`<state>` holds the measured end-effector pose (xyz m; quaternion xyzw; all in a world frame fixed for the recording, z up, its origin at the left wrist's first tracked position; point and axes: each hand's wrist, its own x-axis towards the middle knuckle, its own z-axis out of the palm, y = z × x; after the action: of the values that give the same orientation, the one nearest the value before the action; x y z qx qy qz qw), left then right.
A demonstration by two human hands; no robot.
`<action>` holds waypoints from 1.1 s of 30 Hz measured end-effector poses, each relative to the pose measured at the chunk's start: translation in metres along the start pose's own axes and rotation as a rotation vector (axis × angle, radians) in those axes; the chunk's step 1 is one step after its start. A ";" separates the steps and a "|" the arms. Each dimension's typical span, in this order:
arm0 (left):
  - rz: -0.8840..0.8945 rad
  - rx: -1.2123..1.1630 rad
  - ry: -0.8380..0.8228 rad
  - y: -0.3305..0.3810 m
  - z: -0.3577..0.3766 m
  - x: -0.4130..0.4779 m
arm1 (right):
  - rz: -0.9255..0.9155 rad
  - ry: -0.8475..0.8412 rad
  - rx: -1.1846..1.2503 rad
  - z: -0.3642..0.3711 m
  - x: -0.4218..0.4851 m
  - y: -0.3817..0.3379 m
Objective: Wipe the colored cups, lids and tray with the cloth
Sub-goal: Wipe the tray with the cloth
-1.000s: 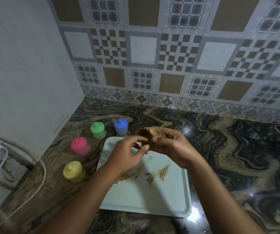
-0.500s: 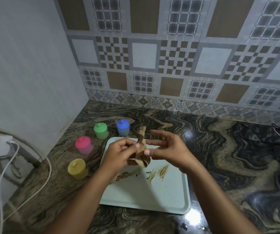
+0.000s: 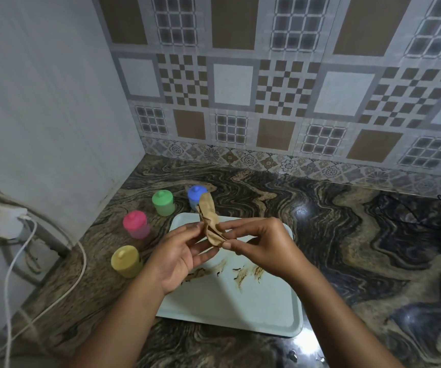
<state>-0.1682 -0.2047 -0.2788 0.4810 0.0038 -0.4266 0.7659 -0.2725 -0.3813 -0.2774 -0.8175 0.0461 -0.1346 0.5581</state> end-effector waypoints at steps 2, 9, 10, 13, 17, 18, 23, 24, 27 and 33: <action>0.006 0.043 0.032 -0.002 0.000 -0.001 | 0.046 0.005 0.109 0.002 0.001 0.001; 0.144 0.212 -0.009 -0.016 0.011 -0.009 | 0.158 0.068 0.346 0.012 0.002 -0.001; 0.153 0.230 0.019 -0.018 0.012 -0.008 | 0.160 0.069 0.346 0.013 0.002 -0.001; 0.162 0.184 0.090 -0.018 0.009 -0.006 | 0.159 0.161 0.352 0.014 0.003 -0.002; 0.207 0.039 0.221 -0.014 -0.005 -0.002 | 0.193 0.376 0.397 0.004 0.005 0.003; 0.234 0.016 0.268 -0.014 -0.009 -0.002 | 0.214 0.404 0.388 0.002 0.004 0.006; 0.387 0.311 0.280 -0.016 -0.013 -0.006 | 0.307 0.328 0.342 0.004 0.002 0.010; 0.403 0.387 0.264 -0.015 -0.015 -0.005 | 0.321 0.304 0.336 0.005 0.001 0.008; 0.432 0.674 0.142 -0.010 -0.026 -0.006 | 0.280 0.220 0.153 -0.001 0.000 0.012; 0.679 1.188 0.203 -0.011 -0.033 0.004 | 0.191 0.167 -0.298 -0.005 -0.002 0.025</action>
<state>-0.1595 -0.1849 -0.3058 0.8311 -0.3097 -0.0457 0.4596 -0.2742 -0.3950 -0.2995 -0.8689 0.1890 -0.1398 0.4356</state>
